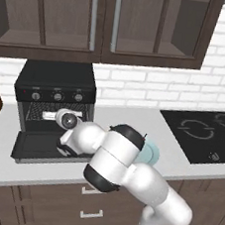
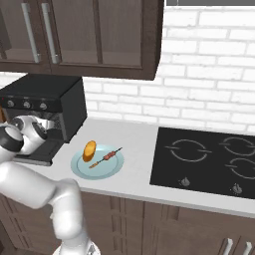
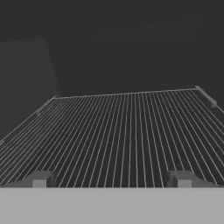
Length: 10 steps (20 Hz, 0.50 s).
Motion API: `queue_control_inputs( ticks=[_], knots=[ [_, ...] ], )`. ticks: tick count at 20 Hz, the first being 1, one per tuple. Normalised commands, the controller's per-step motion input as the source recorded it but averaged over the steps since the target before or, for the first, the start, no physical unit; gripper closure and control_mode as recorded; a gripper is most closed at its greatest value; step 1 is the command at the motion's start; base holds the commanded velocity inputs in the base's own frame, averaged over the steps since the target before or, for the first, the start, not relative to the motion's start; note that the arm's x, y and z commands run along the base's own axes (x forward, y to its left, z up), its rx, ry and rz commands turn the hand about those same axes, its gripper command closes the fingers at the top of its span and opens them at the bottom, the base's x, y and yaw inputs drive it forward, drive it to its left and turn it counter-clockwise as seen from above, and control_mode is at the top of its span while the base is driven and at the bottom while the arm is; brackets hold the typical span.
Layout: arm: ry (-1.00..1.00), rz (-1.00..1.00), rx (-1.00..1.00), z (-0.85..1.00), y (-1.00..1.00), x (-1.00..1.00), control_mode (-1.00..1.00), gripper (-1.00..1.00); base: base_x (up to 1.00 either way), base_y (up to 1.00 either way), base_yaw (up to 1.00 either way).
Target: Pick up the kebab skewer and baguette bread, and place them inside the toaster oven. Close the toaster oven door and start by setting the timer.
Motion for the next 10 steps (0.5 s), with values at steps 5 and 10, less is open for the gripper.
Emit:
queue_control_inputs(
  ticks=[5, 10],
  knots=[
    [0.00, 0.00, 0.00, -0.01, 0.07, 0.36, -1.00, -1.00, 0.00, 0.00, 0.00],
    [0.00, 0.00, 0.00, -0.05, 0.03, 0.24, -1.00, -1.00, 0.00, 0.00, 0.00]
  ],
)
